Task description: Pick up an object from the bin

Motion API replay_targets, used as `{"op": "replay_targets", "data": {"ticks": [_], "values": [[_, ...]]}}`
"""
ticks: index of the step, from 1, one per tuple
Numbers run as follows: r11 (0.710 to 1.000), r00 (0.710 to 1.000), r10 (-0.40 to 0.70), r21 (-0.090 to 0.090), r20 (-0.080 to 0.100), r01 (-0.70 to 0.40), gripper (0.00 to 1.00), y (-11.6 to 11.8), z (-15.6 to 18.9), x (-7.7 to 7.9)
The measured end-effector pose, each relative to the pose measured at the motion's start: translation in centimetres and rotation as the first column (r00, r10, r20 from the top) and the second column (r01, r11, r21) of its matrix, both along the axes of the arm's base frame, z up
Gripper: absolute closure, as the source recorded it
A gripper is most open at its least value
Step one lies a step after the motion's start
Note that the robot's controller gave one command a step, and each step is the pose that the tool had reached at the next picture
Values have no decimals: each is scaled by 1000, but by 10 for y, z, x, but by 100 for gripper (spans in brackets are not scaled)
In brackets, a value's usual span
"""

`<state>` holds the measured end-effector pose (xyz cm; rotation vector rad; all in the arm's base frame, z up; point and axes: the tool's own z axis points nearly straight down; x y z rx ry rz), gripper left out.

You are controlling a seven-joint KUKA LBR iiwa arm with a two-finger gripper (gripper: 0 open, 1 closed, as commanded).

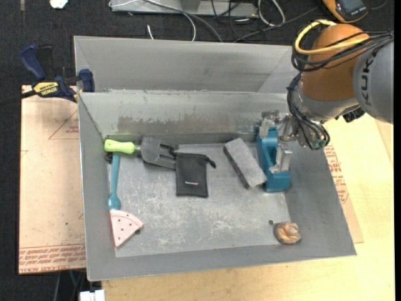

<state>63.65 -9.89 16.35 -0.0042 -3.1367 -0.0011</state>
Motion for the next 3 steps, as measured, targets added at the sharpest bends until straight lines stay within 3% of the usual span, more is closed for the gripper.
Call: {"op": "replay_targets", "data": {"ticks": [1,2,3], "values": [[1000,1000,1,-1,7,-1,0,0,5,1],[999,999,38,0,6,-38,0,29,-42,-1],[999,999,38,-2,19,-38,0,63,-80,-3]]}}
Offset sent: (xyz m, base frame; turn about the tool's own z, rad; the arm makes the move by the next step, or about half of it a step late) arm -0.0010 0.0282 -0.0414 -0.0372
